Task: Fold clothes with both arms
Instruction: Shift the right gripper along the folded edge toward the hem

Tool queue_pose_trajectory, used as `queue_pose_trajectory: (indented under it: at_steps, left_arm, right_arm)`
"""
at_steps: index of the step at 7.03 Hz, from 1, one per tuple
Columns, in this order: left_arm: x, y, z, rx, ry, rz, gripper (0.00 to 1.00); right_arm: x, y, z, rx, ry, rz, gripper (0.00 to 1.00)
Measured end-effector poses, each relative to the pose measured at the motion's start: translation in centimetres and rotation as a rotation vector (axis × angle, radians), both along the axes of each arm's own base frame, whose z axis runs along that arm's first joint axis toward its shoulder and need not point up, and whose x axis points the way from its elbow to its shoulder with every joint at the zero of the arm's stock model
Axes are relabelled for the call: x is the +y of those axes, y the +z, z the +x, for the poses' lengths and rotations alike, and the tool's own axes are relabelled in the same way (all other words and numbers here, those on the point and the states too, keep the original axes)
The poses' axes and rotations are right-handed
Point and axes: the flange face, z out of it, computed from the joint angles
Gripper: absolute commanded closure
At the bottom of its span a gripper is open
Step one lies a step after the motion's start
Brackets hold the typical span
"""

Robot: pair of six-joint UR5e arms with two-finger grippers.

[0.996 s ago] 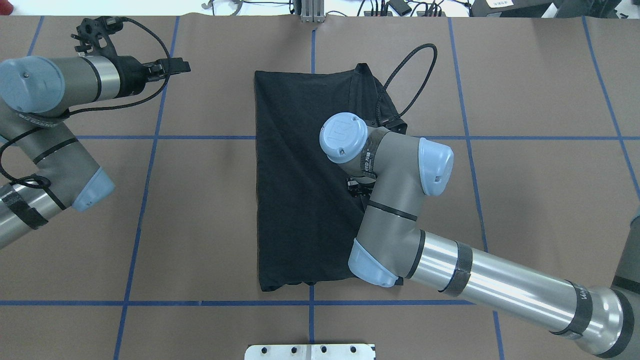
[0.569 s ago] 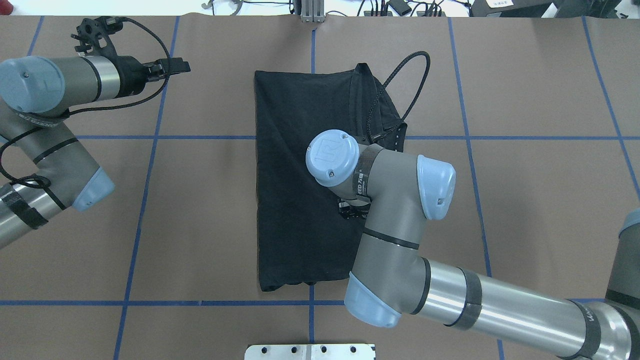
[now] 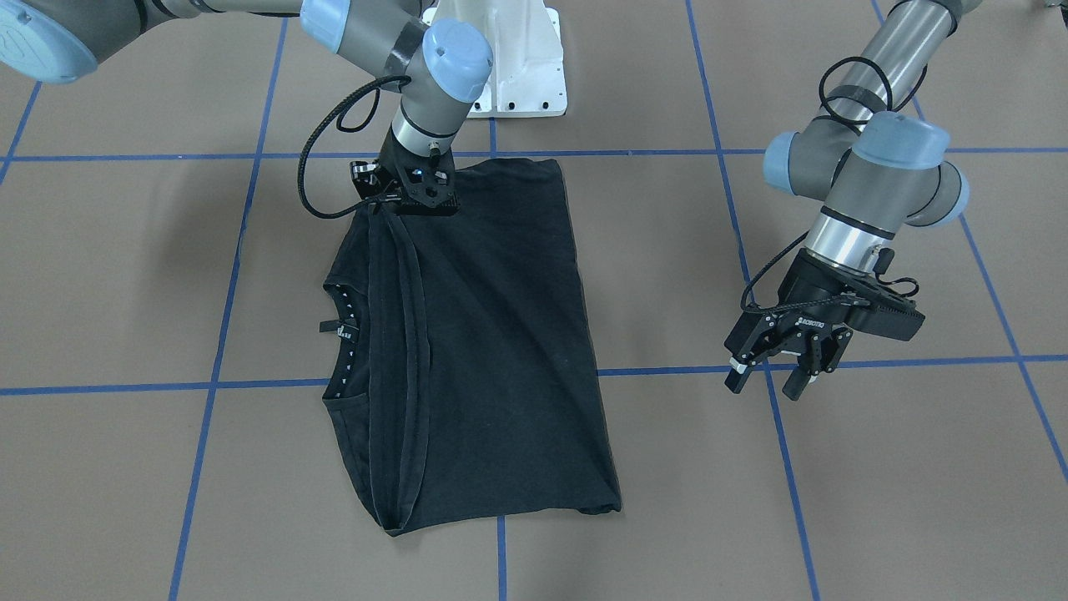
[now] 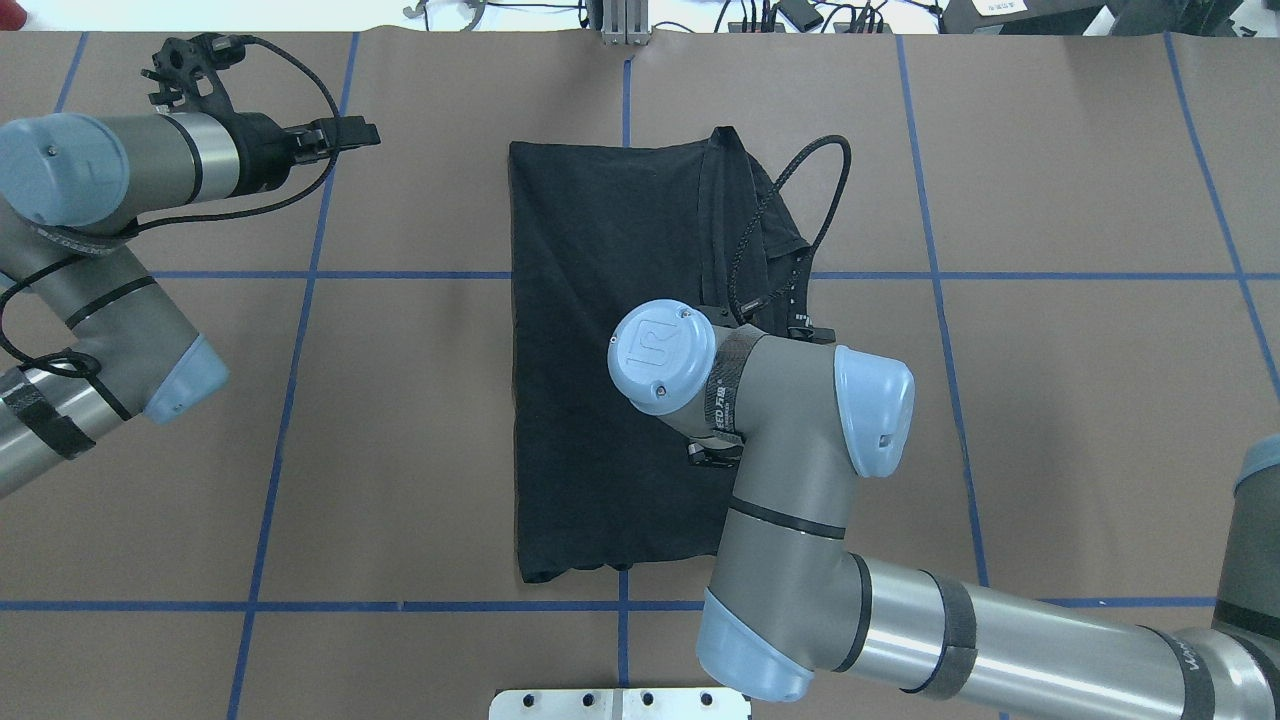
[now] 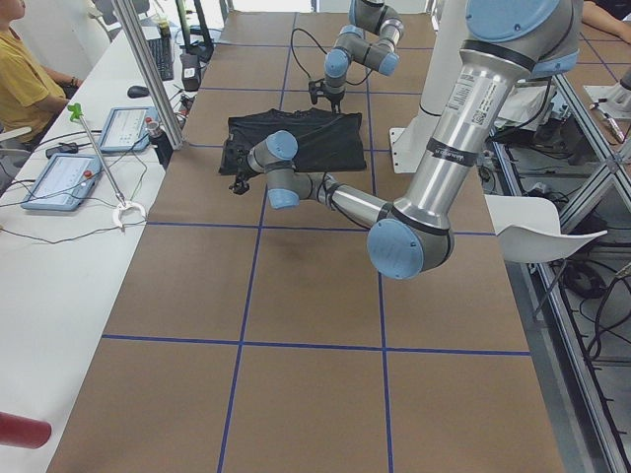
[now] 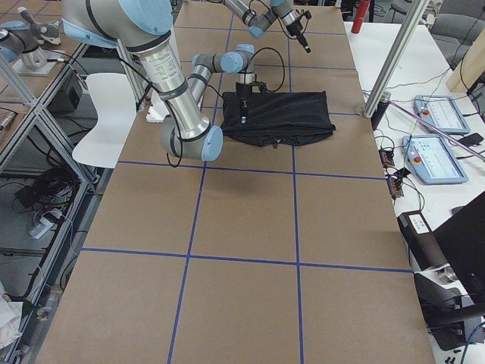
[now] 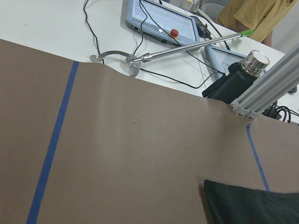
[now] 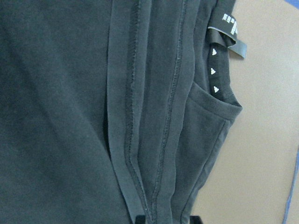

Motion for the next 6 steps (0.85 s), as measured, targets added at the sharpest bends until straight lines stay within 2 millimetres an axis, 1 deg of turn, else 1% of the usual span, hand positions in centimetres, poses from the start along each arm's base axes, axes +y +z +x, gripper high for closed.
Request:
queue_pose_trajectory:
  at_steps: [1, 3, 4, 5, 6]
  left_arm:
    - [0.0, 0.0, 0.0, 0.0, 0.0, 0.0, 0.0]
    - [0.0, 0.0, 0.0, -0.001, 0.0, -0.001, 0.0]
    - [0.0, 0.0, 0.0, -0.001, 0.0, -0.001, 0.0]
    - [0.0, 0.0, 0.0, 0.0, 0.0, 0.0, 0.0]
    - [0.0, 0.0, 0.0, -0.001, 0.0, -0.001, 0.0]
  right_arm:
    - [0.3, 0.2, -0.2, 0.001, -0.006, -0.001, 0.49]
    - [0.7, 0.0, -0.3, -0.005, -0.034, 0.002, 0.49]
    - [0.9, 0.1, -0.4, -0.006, -0.065, 0.008, 0.5]
    - [1.2, 0.4, -0.5, -0.004, -0.095, 0.013, 0.53]
    - [1.5, 0.8, -0.5, -0.001, -0.126, 0.017, 0.53]
